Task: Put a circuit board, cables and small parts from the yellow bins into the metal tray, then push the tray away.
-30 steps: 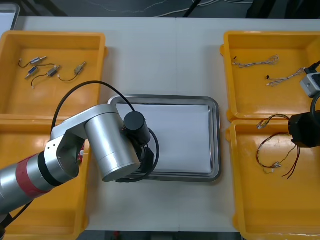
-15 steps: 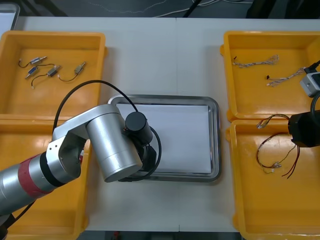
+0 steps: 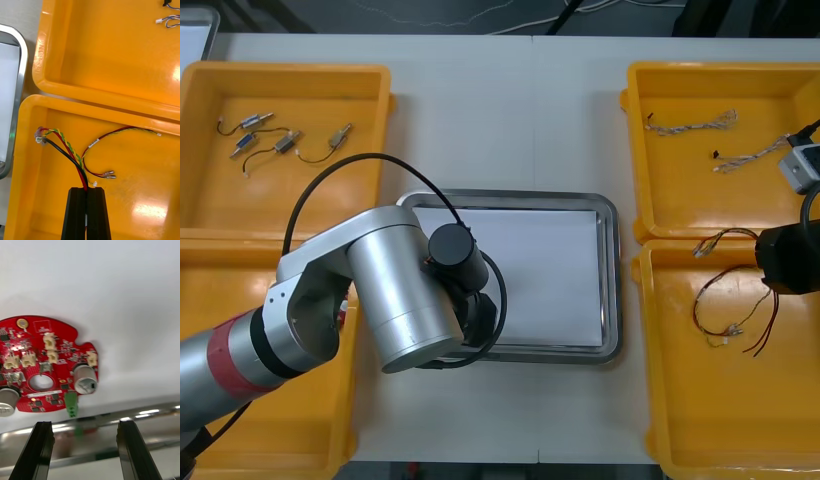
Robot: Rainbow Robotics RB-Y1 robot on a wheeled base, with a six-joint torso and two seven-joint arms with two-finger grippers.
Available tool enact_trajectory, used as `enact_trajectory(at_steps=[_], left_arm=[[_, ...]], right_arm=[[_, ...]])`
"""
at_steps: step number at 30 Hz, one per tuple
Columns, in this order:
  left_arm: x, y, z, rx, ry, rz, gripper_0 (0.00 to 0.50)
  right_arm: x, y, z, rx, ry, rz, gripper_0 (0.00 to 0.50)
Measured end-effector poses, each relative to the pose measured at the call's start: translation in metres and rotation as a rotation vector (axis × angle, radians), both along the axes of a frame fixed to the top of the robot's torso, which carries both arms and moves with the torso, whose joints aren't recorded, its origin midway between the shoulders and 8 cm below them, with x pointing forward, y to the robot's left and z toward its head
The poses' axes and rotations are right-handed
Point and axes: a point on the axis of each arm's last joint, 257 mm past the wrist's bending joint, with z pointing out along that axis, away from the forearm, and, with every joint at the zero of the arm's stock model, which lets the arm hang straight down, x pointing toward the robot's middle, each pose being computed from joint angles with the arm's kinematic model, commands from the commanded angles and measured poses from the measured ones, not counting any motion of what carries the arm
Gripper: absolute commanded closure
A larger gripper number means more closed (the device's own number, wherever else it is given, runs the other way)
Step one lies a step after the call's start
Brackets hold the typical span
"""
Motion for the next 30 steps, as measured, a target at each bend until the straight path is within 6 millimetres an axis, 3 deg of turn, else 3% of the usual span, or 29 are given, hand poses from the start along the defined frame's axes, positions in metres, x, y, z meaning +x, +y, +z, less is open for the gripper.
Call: enact_trajectory(at_steps=[4, 11, 21, 30], left_arm=[[-0.004, -0.005, 0.014, -0.027, -0.013, -0.023, 0.000], [0.000, 0.008, 0.041, -0.060, -0.024, -0.006, 0.000], [0.012, 0.061, 0.088, -0.094, -0.053, 0.089, 0.000], [0.022, 0.112, 0.116, -0.135, -0.088, 0.194, 0.000]], right_arm=[[-0.001, 0.009, 0.002, 0.015, 0.003, 0.030, 0.500], [0.003, 0.030, 0.005, -0.015, 0.004, 0.107, 0.500], [0.003, 0.077, 0.004, -0.063, 0.016, 0.268, 0.500], [-0.008, 0.124, -0.013, -0.162, 0.054, 0.447, 0.500]])
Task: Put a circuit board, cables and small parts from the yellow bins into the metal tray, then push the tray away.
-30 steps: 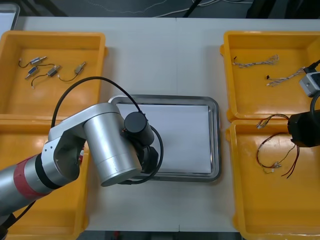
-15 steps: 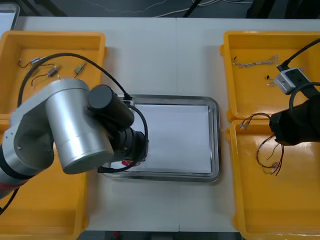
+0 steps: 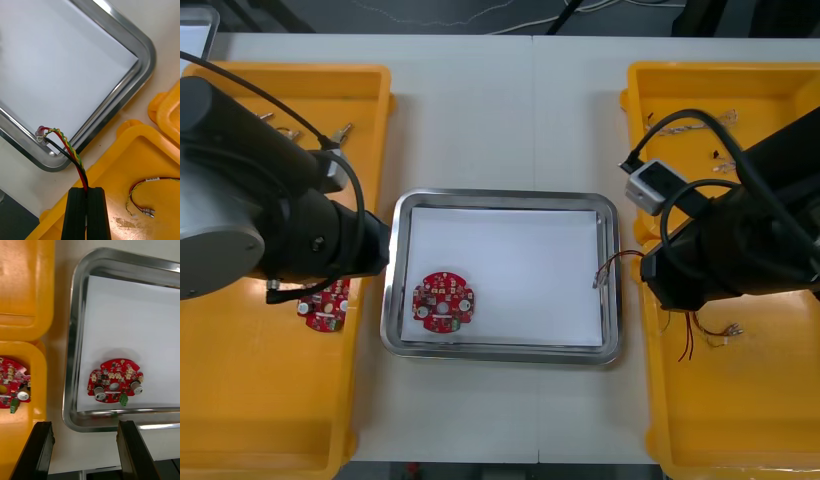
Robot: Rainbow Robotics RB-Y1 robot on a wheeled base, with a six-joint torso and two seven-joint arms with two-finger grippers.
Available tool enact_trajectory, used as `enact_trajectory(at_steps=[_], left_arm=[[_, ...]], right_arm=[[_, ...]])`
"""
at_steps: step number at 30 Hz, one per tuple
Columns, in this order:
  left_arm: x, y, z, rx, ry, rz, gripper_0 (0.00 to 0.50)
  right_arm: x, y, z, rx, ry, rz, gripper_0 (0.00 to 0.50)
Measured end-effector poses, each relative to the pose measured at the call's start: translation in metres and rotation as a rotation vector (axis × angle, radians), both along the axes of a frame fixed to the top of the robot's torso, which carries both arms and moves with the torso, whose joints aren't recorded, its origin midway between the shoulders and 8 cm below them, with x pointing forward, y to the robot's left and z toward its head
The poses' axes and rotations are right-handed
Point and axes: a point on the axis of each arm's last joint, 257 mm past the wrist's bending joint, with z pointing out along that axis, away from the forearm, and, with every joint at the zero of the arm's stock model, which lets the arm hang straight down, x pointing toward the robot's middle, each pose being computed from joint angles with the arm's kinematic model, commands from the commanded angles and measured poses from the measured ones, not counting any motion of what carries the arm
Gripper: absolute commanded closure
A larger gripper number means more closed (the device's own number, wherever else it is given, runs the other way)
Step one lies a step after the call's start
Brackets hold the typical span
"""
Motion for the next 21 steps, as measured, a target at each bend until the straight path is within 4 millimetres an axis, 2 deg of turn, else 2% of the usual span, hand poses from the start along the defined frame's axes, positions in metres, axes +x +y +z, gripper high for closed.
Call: enact_trajectory(at_steps=[4, 9, 12, 17, 21], left_arm=[[0.005, 0.029, 0.007, 0.034, -0.026, -0.008, 0.000], [0.006, 0.064, 0.016, 0.124, -0.065, -0.132, 0.000], [0.008, 0.079, 0.023, 0.151, -0.085, -0.170, 0.000], [0.013, 0.097, 0.027, 0.140, -0.084, -0.118, 0.000], [0.018, 0.109, 0.030, 0.129, -0.081, -0.078, 0.000]], right_arm=[[-0.006, 0.019, -0.008, -0.071, 0.002, 0.089, 0.500], [-0.008, 0.035, -0.017, -0.149, 0.020, 0.176, 0.500], [-0.008, 0.042, -0.023, -0.189, 0.031, 0.210, 0.500], [0.001, 0.059, -0.031, -0.237, 0.008, 0.296, 0.500], [0.008, 0.064, -0.038, -0.294, 0.005, 0.400, 0.500]])
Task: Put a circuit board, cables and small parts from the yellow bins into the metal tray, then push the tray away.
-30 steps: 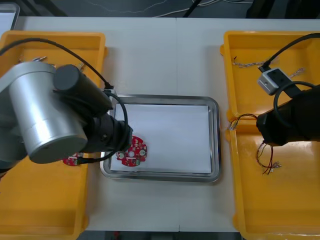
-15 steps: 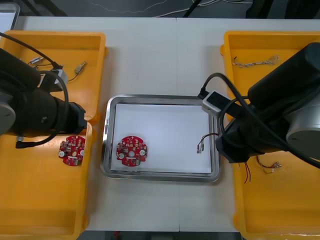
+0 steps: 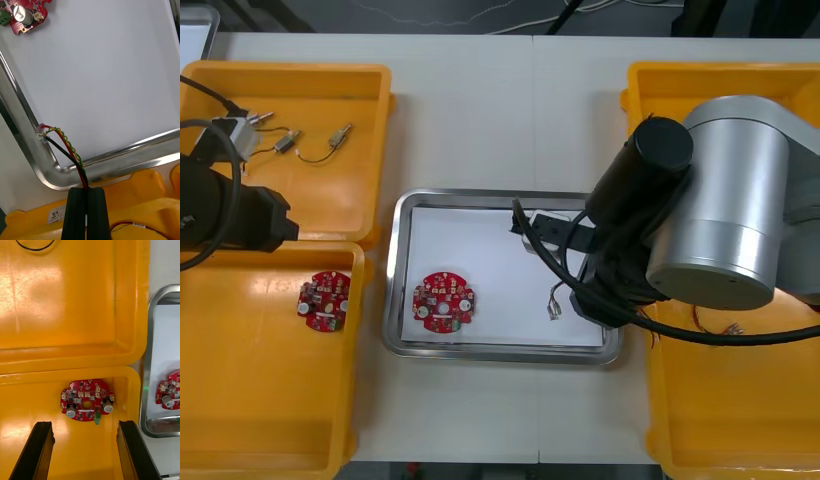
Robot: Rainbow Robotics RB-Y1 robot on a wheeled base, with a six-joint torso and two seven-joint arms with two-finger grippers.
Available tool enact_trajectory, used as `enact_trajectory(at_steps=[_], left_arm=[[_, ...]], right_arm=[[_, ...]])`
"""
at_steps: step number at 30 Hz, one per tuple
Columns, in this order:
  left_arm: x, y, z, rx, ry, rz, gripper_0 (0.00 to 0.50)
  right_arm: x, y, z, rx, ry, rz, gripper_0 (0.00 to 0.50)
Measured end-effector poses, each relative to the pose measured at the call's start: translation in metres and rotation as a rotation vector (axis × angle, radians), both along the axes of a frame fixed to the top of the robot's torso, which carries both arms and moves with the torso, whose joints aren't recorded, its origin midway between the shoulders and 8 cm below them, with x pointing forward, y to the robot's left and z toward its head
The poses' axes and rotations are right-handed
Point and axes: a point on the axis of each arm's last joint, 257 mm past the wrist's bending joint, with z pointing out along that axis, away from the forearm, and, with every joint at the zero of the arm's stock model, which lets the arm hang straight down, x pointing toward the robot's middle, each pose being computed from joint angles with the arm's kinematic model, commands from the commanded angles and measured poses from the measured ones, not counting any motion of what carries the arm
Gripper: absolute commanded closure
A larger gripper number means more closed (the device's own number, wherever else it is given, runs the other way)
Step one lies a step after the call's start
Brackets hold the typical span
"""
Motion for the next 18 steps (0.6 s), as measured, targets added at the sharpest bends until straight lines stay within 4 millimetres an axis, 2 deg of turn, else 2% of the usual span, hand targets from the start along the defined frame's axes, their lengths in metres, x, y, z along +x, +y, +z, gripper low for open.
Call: enact_trajectory(at_steps=[6, 12, 18], left_arm=[[0.010, 0.021, 0.007, 0.007, -0.024, 0.061, 0.000], [0.035, 0.036, 0.010, 0.011, -0.083, 0.074, 0.000], [0.055, 0.053, 0.008, 0.041, -0.100, 0.055, 0.000]], right_arm=[[0.010, 0.010, -0.005, 0.004, 0.026, -0.007, 0.500], [0.019, 0.030, -0.013, -0.023, 0.029, 0.037, 0.500], [0.016, 0.048, -0.026, -0.036, 0.041, 0.054, 0.500]])
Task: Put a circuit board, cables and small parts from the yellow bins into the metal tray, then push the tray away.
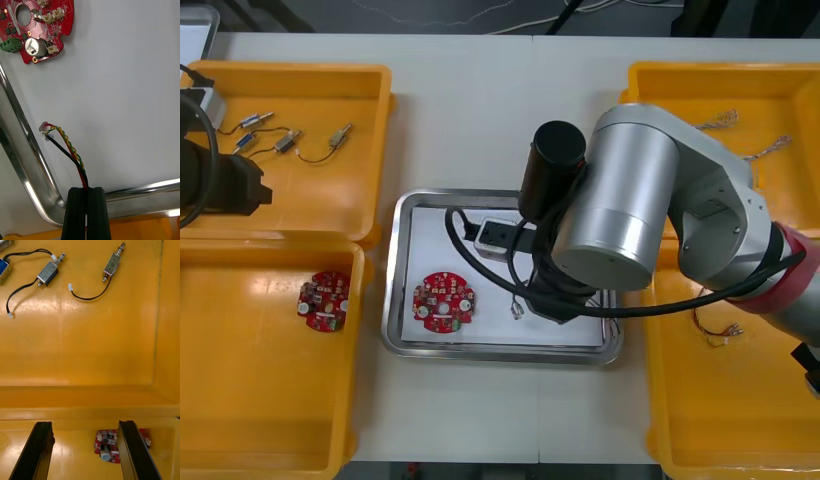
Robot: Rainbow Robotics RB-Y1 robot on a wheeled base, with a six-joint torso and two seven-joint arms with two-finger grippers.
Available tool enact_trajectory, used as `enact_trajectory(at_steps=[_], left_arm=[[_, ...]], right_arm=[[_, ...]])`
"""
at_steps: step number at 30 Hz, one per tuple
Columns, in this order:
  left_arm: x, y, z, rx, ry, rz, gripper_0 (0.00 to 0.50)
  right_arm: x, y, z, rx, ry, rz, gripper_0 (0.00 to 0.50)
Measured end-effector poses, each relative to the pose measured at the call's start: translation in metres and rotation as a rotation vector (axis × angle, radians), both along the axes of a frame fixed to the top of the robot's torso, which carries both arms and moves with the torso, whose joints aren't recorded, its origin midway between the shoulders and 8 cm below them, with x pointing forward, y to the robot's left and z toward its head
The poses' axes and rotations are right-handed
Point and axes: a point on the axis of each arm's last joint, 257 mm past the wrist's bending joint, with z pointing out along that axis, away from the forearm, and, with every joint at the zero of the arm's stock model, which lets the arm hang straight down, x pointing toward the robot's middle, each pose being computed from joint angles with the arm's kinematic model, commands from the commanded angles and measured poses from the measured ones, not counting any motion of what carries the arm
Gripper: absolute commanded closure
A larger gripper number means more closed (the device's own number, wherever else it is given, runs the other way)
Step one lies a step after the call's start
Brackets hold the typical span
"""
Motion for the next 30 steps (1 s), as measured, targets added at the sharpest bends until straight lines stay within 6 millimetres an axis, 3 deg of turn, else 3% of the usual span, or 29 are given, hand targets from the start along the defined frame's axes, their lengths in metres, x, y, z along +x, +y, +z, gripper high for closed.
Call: enact_trajectory(at_steps=[13, 26, 30], left_arm=[[0.033, 0.033, -0.001, 0.030, 0.024, 0.037, 0.000], [0.066, 0.042, 0.004, 0.043, 0.060, 0.092, 0.000], [0.073, 0.040, 0.001, 0.031, 0.080, 0.102, 0.000]], right_arm=[[-0.006, 0.018, -0.028, -0.025, 0.024, 0.022, 0.500], [0.006, 0.028, -0.052, -0.044, 0.042, 0.018, 0.500], [0.006, 0.027, -0.053, -0.048, 0.043, 0.022, 0.456]])
